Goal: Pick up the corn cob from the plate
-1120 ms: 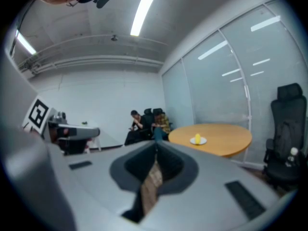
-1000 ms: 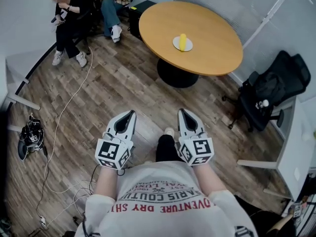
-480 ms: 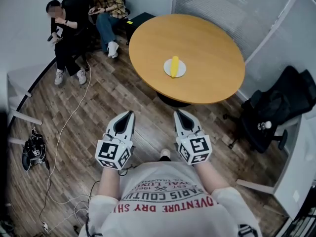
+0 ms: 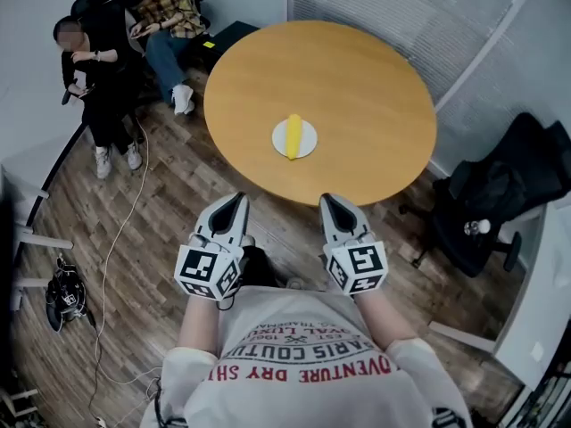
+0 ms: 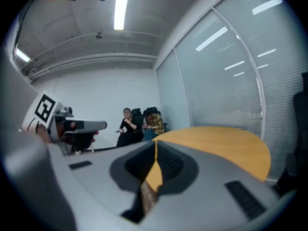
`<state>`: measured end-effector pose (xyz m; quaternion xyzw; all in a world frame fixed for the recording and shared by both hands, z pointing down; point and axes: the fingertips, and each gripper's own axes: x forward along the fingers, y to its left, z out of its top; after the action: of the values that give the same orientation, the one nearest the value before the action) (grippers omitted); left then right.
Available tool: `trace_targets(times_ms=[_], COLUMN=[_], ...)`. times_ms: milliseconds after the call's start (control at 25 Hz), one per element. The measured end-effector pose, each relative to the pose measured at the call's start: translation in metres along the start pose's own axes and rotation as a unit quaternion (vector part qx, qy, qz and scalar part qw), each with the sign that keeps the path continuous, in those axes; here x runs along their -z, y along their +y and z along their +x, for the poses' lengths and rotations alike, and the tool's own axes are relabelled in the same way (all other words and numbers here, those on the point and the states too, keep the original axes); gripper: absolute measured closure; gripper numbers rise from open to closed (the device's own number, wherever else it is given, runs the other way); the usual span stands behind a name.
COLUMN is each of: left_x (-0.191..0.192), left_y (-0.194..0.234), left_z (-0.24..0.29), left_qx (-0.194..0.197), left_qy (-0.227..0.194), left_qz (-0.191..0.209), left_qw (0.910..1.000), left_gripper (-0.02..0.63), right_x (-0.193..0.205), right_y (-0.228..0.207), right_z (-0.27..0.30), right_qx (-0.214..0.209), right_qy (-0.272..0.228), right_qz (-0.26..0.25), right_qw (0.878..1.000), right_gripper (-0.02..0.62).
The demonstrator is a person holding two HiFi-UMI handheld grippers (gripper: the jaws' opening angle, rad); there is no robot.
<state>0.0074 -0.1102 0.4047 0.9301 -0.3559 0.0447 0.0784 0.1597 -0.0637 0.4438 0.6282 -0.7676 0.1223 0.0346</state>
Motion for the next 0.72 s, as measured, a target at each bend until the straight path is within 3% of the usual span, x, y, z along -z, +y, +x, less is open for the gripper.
trace_targets(times_ms=[400,720], left_x=[-0.013,-0.030], left_y=[0.071,0.144], left_z=[0.123,0.216], left_qx=[0.089,0.176], left_qy=[0.015,0.041], left_qz=[0.003,0.008], left_qw=[0.9959,0.9835], left_gripper=[0.572,0.572], right_x=[-0.013,-0.017], right_y=[-0.055,-0.083], right_z=[0.101,0.178], right_qx=[0.089,0.184], right_qy=[0.004,0.022], right_qz=[0.033,0.072], right_qw=[0.996,0.980], right_gripper=[0.565,0.565])
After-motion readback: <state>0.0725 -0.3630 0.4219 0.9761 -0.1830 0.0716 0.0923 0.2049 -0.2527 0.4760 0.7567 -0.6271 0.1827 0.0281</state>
